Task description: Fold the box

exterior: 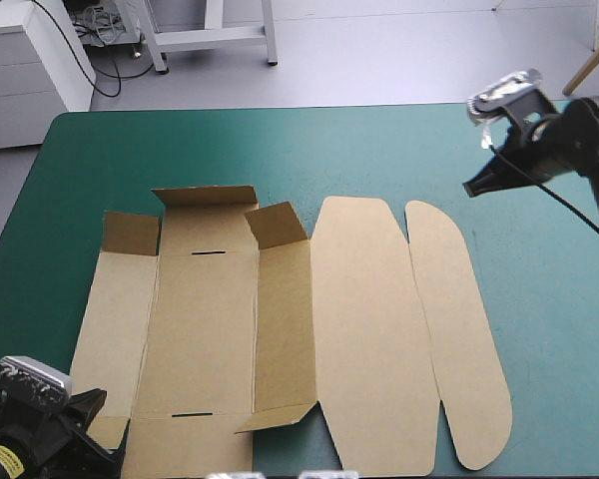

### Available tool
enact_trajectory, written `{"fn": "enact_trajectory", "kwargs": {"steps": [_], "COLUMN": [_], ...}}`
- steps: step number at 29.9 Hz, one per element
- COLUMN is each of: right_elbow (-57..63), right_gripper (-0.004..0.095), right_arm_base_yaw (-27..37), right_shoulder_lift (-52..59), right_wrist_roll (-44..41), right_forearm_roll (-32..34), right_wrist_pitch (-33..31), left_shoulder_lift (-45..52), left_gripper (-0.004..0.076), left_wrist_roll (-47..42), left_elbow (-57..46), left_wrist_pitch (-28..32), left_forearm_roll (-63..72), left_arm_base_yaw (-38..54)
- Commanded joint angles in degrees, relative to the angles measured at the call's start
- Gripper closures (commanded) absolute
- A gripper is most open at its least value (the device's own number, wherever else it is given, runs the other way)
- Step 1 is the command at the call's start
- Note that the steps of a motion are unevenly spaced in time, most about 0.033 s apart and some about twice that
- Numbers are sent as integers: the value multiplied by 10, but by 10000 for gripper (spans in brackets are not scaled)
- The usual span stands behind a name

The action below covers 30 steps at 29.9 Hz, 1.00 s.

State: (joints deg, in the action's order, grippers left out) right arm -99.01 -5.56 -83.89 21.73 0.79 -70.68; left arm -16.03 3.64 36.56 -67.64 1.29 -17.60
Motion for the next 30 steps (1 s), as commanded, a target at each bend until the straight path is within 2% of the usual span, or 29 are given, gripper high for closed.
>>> {"fn": "enact_trajectory", "kwargs": {"steps": [1,7,19,24,30], "right_elbow": [74,232,509,575,611], "right_gripper": [915,927,927,927,927], "right_arm_base_yaw": [45,80,80,80,80], "right_shoulder_lift": [99,252,476,539,557], "right_wrist_roll": [-64,-68,-79,-83,-81], "right_forearm_roll": [-16,-27,-43,-52,-90], "right_wrist_pitch": [17,17,36,78,88], "left_shoulder_lift": [-9,-9,-15,-49,-102], "left_gripper": [734,734,734,734,734], "left_wrist_roll": [-8,-8,-8,-8,6], "left_elbow": [18,18,18,18,18], "left_wrist_pitch": [30,30,28,16,37], "left_forearm_roll": [4,4,4,4,5], "left_arm_base_yaw": [0,0,0,0,0]}}
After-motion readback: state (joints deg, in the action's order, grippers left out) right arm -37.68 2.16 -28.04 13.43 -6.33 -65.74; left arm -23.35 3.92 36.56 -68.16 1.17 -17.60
